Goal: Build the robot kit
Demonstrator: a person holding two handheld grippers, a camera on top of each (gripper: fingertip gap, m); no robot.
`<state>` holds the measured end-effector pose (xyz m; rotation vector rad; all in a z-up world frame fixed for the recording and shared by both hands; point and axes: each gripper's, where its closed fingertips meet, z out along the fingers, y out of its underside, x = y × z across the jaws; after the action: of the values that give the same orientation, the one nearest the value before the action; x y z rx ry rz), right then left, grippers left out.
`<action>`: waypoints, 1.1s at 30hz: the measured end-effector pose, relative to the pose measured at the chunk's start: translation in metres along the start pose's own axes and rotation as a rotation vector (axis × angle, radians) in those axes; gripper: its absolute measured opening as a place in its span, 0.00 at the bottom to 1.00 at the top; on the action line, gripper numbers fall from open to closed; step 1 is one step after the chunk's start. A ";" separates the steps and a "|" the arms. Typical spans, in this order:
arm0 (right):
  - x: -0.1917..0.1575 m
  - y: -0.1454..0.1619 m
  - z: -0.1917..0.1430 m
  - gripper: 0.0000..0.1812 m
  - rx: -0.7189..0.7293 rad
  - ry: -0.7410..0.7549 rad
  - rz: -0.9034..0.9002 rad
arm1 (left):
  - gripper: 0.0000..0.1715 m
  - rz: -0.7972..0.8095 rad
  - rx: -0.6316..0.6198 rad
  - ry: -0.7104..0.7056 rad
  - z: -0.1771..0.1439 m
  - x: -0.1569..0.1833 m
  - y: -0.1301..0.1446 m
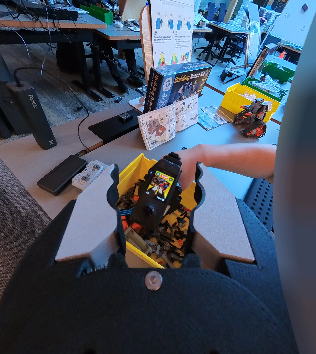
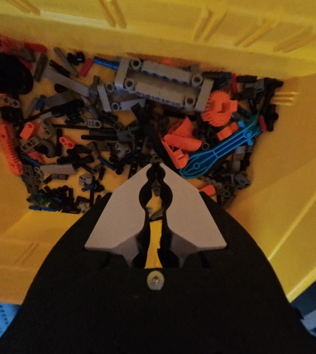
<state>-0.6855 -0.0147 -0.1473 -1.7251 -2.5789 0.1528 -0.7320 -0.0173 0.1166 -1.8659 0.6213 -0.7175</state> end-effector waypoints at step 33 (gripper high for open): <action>-0.008 0.021 0.009 0.04 -0.157 0.021 -0.395 | 0.46 0.019 -0.064 -0.009 0.008 0.000 0.010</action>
<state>-0.6641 -0.0148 -0.1584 -1.2061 -2.9169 -0.0809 -0.7274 -0.0162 0.1050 -1.9186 0.6617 -0.6839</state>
